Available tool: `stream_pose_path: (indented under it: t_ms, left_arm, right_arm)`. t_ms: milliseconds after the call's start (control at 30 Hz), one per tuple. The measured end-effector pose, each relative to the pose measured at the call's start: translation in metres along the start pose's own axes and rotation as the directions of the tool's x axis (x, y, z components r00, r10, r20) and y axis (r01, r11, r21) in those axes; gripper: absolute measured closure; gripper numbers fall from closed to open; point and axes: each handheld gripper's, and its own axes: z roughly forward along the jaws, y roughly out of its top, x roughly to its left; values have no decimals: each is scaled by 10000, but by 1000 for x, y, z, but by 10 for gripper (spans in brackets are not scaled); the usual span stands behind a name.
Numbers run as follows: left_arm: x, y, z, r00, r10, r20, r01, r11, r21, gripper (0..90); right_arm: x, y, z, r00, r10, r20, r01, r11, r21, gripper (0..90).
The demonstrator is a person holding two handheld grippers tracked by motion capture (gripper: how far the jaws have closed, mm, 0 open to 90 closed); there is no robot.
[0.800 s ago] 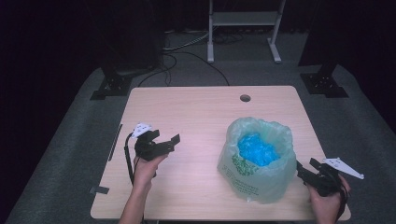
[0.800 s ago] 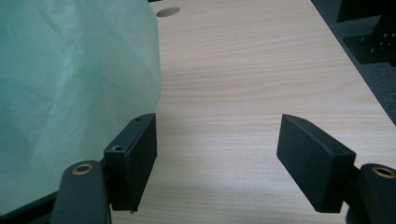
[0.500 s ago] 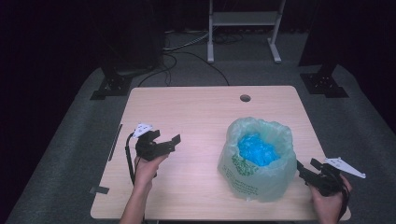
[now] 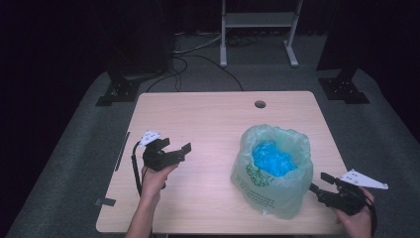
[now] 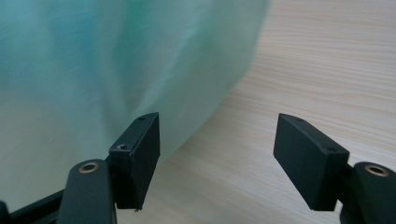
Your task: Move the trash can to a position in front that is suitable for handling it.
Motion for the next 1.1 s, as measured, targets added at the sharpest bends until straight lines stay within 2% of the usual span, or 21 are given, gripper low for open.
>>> stream_pose_path:
  t_ms: [100, 200, 333, 500, 667, 767, 1100]
  left_arm:
    - [0, 2, -2, 9993, -320, 173, 322, 9995, -76, 41]
    - [-3, 5, -5, 9996, -171, 244, 176, 9997, -170, 41]
    - [-4, 5, -6, 9995, -189, 245, 194, 9996, -215, 41]
    - [-1, 5, -7, 9989, -377, 267, 383, 9990, -225, 41]
    - [1, 8, -11, 9992, -317, 241, 324, 9990, -316, 41]
    - [2, 8, -11, 9990, -406, 206, 413, 9985, -367, 41]
    - [4, 9, -13, 9986, -475, 231, 484, 9981, -384, 41]
  right_arm:
    - [6, 1, 1, 9968, -480, -643, 495, 9985, 224, 300]
    - [13, 5, 2, 9891, -746, -1273, 803, 9960, 399, 300]
    - [20, 9, 8, 9786, -970, -1817, 1062, 9935, 412, 294]
    - [32, 15, 20, 9654, -1282, -2270, 1419, 9888, 453, 280]
    - [41, 20, 29, 9562, -1536, -2493, 1708, 9841, 490, 275]
    - [46, 27, 35, 9528, -1755, -2477, 1927, 9802, 466, 275]
    - [54, 46, 60, 9441, -1978, -2638, 2176, 9749, 476, 276]
